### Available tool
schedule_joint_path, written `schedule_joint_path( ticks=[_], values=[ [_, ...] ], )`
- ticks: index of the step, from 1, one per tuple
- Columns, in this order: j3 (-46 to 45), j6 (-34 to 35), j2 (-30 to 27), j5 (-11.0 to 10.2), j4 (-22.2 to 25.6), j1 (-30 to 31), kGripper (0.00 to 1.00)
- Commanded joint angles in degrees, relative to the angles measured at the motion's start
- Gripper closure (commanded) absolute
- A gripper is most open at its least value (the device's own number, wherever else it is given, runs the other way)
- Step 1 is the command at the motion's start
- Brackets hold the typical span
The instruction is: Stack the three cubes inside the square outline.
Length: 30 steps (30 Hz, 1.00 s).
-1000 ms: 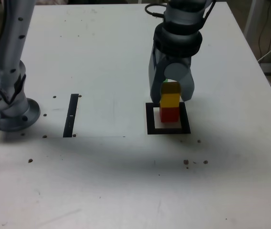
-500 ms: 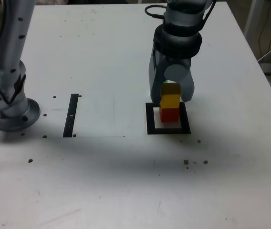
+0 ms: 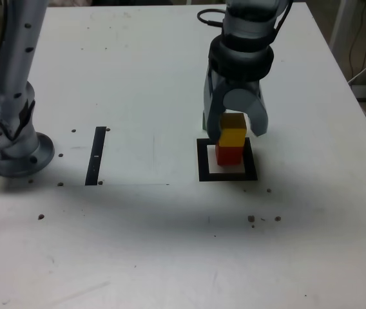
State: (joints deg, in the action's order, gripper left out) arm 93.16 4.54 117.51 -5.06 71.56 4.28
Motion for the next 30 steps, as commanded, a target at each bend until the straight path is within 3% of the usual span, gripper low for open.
schedule_joint_path(
  ticks=[1,4,7,18,30],
  values=[
    [-0.05,-0.31,0.17,-0.10,-0.45,0.11,0.17],
    [-0.09,-0.55,0.10,-0.13,-0.48,0.12,0.06],
    [-0.11,-0.50,-0.05,-0.15,0.02,0.12,0.01],
    [-1.06,-0.16,-1.72,-0.54,1.10,-0.07,0.01],
    [-6.30,-6.98,-13.40,-0.59,4.54,-6.55,0.01]
  ],
)
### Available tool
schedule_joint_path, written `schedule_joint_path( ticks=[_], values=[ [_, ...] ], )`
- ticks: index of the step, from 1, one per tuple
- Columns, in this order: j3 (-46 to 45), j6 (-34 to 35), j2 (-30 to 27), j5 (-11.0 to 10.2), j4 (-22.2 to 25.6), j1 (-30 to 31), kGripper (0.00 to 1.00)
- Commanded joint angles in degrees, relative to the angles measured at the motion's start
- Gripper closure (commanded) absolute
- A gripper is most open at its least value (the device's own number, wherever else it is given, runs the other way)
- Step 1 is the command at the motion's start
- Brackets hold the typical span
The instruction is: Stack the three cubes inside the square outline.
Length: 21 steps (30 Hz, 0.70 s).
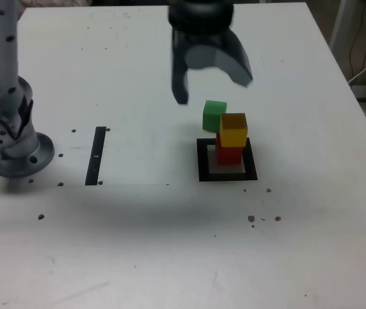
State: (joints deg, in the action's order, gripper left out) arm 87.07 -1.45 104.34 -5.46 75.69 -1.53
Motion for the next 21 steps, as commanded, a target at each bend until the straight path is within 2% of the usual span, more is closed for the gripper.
schedule_joint_path(
  ticks=[1,12,21],
  values=[
    [-0.36,-2.19,-0.58,-0.33,0.69,-1.40,0.01],
    [-0.66,-11.95,2.01,-3.51,1.97,-5.14,0.01],
    [1.11,-12.61,8.27,-2.58,-0.18,-6.74,0.01]
  ],
)
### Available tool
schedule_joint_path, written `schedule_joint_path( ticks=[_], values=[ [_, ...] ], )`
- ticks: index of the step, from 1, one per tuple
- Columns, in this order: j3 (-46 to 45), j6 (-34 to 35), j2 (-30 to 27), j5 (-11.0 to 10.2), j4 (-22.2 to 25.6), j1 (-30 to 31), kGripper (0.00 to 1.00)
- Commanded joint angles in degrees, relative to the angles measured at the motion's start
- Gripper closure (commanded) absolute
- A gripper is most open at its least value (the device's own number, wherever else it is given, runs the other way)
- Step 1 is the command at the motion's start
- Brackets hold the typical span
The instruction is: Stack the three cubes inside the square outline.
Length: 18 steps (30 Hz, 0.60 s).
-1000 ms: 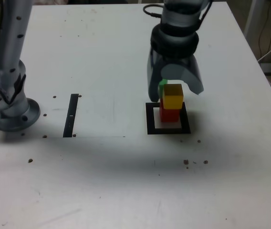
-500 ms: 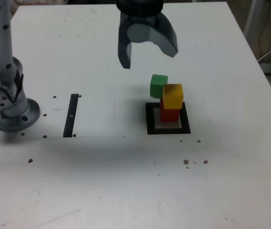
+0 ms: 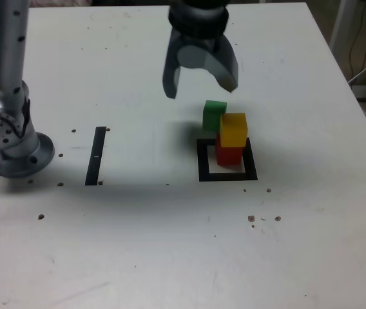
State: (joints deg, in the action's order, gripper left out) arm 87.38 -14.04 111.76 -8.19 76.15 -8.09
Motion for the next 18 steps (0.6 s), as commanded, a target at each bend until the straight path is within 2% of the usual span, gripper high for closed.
schedule_joint_path(
  ticks=[1,9,18],
  values=[
    [1.16,-0.02,1.57,0.21,-0.94,-0.26,0.01],
    [2.75,0.00,6.94,0.91,-2.59,-0.35,0.00],
    [3.26,-0.01,8.95,1.42,-3.08,-0.26,0.00]
  ],
)
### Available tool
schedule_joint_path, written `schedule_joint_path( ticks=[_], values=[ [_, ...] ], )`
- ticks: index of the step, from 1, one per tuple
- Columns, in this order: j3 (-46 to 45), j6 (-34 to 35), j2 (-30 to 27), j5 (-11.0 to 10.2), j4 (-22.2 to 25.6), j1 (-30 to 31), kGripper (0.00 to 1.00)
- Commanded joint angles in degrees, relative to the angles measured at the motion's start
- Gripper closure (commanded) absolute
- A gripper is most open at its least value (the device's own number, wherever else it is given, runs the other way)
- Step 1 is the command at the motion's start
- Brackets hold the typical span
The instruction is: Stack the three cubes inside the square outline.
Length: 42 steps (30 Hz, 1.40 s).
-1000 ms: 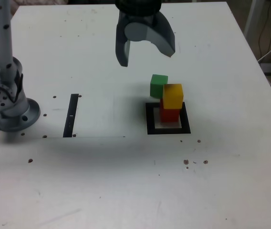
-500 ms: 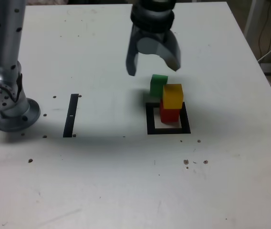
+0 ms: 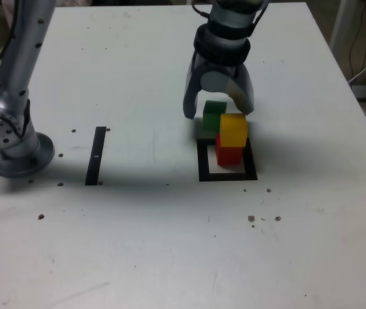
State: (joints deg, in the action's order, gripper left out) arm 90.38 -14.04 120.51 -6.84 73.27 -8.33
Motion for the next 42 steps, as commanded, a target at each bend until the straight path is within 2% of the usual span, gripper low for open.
schedule_joint_path(
  ticks=[1,16,26,42],
  values=[
    [0.24,-0.02,0.30,0.04,-0.43,0.02,0.00],
    [0.42,-0.01,2.89,-0.11,-1.72,-0.02,0.03],
    [1.52,-0.01,3.87,-0.28,0.55,-0.19,0.12],
    [1.38,-0.02,4.14,-1.03,0.68,-0.08,0.22]
  ],
)
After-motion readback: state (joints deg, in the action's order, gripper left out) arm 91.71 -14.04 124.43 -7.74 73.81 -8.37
